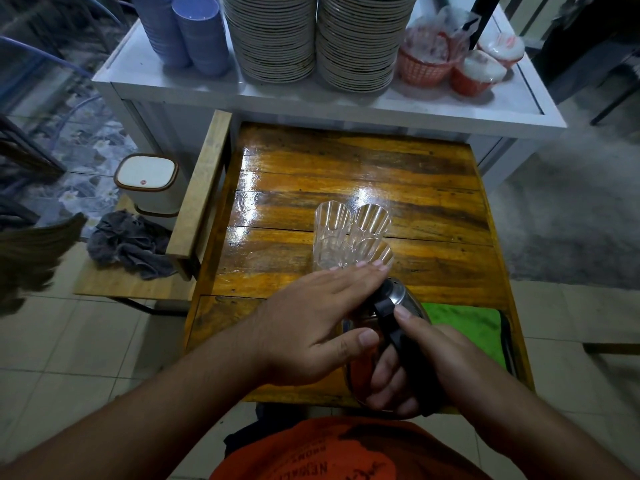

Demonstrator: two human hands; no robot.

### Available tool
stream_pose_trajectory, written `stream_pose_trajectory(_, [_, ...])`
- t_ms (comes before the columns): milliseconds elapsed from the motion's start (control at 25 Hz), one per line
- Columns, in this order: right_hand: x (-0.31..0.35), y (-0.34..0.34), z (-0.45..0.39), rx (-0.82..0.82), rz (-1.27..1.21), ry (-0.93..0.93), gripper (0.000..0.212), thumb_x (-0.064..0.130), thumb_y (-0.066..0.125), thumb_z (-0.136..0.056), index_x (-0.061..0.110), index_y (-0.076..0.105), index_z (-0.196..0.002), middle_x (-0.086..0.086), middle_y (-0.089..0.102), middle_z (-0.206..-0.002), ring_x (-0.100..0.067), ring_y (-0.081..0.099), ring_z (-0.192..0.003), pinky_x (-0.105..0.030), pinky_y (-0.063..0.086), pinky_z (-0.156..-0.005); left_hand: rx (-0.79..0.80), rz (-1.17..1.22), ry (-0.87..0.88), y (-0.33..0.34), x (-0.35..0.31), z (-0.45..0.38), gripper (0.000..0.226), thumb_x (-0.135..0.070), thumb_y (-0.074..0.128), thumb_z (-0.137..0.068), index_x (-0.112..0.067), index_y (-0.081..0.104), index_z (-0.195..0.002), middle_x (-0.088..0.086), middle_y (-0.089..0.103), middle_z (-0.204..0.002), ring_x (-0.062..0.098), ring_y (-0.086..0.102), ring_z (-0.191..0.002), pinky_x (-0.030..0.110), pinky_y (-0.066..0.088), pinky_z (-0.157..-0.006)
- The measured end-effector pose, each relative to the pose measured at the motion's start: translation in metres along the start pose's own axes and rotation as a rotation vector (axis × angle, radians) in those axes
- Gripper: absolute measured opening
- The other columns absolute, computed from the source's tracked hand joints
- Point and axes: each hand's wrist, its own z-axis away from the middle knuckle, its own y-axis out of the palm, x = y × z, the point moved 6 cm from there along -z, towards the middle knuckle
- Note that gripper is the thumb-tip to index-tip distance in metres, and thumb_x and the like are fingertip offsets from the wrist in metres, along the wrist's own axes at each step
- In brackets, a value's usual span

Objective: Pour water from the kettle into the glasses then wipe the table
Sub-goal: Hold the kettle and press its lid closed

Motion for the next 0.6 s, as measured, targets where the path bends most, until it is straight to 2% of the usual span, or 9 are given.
stream_pose_trajectory(280, [-0.012,-0.003,-0.002,-0.008,0.015,-0.041,0.077,0.064,0.035,-0.078,-0.002,0.073,-0.069,-0.033,0.075,-0.079,-0.018,0.067,-0.053,-0.016,0.047,-0.048,0.002,0.012,-0.003,0.005,-0.002,0.003,0.083,-0.072,0.01,-0.093,-0.022,0.014,-0.159,-0.008,0.015,-0.167,0.001,0.006,-0.152,0.043,0.02,-0.122])
stream_pose_trajectory(440, [-0.028,-0.006,-0.006,-0.027,0.053,-0.099,0.081,0.071,0.037,-0.089,0.003,0.076,-0.068,-0.025,0.077,-0.075,-0.018,0.067,-0.056,-0.017,0.046,-0.049,0.025,0.018,-0.004,0.012,-0.005,0.007,0.081,-0.07,0.01,-0.094,-0.023,0.012,-0.159,-0.008,0.011,-0.167,0.002,0.003,-0.153,0.045,0.018,-0.122])
stream_pose_trajectory(600, [-0.04,-0.008,-0.009,-0.024,-0.004,-0.151,0.078,0.059,0.032,-0.084,-0.004,0.074,-0.067,-0.03,0.075,-0.072,-0.017,0.068,-0.053,-0.014,0.046,-0.049,0.046,0.007,0.004,0.018,-0.01,0.009,0.08,-0.069,0.011,-0.094,-0.023,0.012,-0.159,-0.008,0.008,-0.168,0.003,0.0,-0.153,0.043,0.013,-0.124])
